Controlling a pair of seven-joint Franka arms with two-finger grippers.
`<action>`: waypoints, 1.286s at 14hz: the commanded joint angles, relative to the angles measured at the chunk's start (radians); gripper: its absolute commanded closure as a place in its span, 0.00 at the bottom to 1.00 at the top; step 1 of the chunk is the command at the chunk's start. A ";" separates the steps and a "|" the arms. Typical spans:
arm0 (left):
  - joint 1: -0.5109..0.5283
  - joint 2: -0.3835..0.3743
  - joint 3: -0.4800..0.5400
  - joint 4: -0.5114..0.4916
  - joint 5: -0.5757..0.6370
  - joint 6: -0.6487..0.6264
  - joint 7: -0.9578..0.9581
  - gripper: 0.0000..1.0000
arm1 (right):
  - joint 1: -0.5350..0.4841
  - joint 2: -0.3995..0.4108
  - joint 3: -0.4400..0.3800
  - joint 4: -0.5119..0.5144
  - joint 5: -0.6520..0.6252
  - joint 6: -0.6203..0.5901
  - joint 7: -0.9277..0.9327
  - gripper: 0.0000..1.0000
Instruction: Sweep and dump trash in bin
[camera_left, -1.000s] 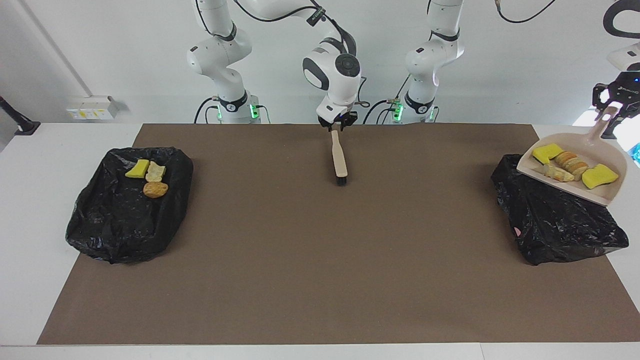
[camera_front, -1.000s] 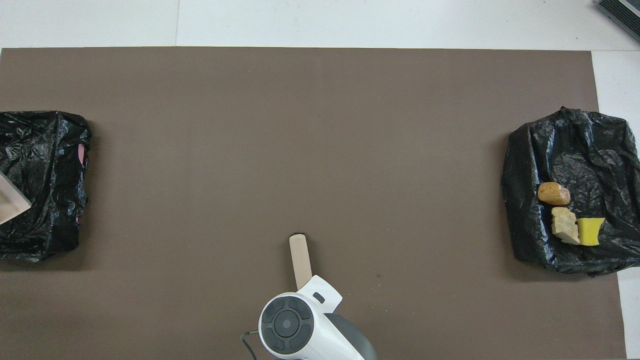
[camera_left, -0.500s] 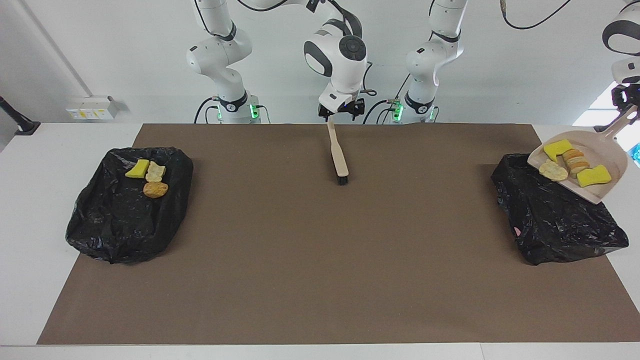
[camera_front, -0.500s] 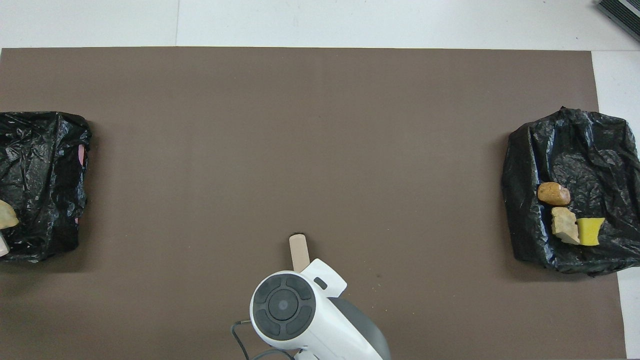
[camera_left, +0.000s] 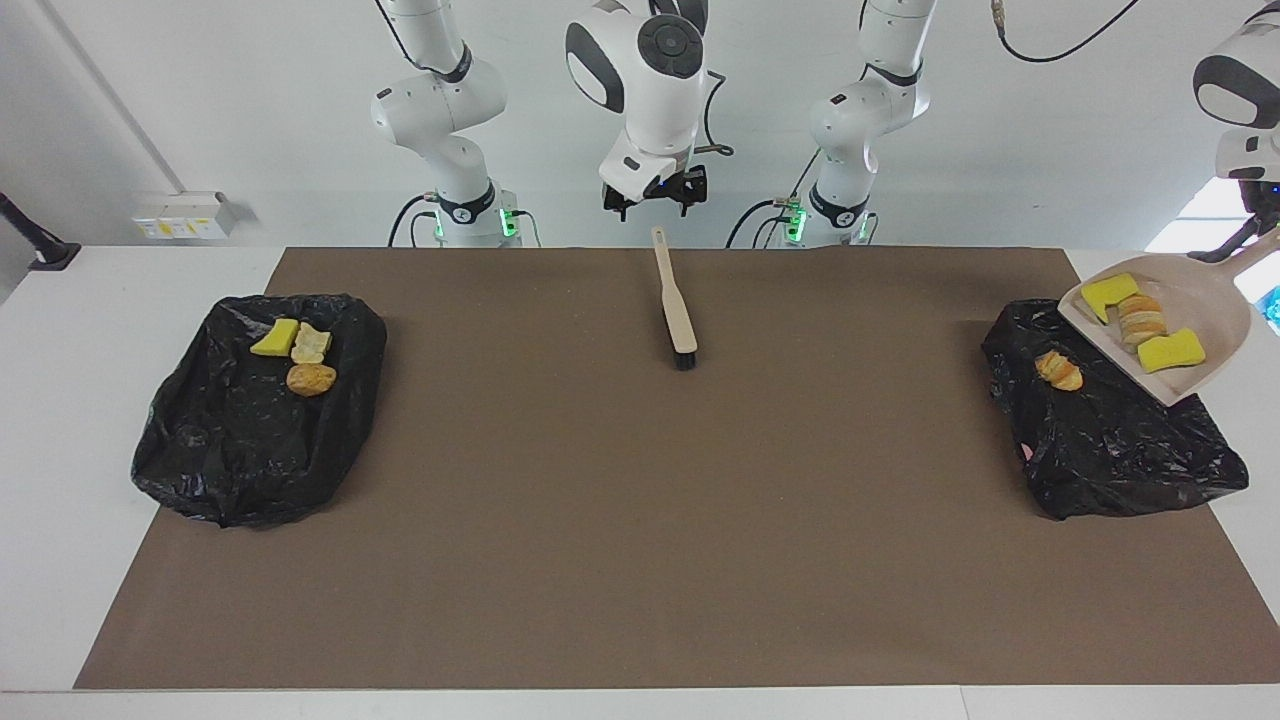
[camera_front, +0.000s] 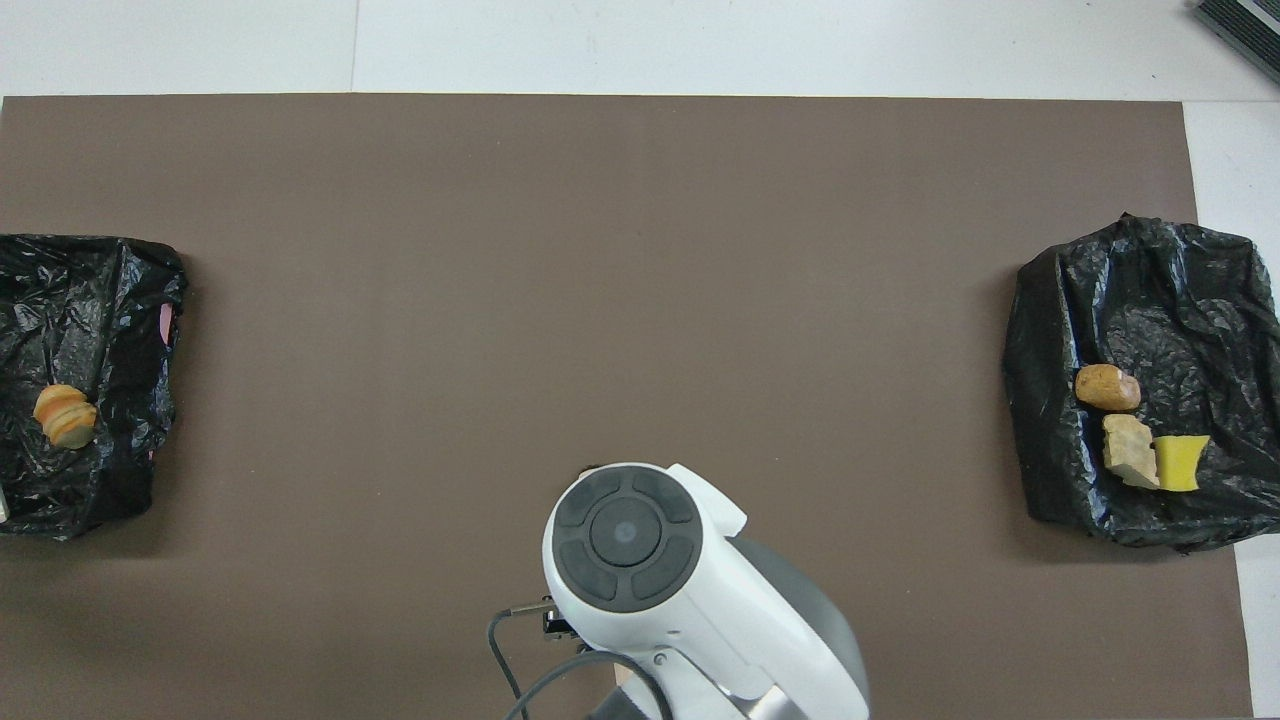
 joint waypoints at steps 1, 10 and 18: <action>-0.064 0.062 0.013 0.091 0.078 0.009 0.006 1.00 | -0.084 -0.027 0.007 0.046 -0.003 -0.044 -0.152 0.00; -0.194 0.095 0.015 0.142 0.342 0.022 -0.030 1.00 | -0.290 -0.096 -0.036 0.048 -0.151 -0.024 -0.360 0.00; -0.234 0.093 0.012 0.255 0.386 -0.150 -0.017 1.00 | -0.296 -0.088 -0.218 0.088 -0.235 -0.023 -0.552 0.00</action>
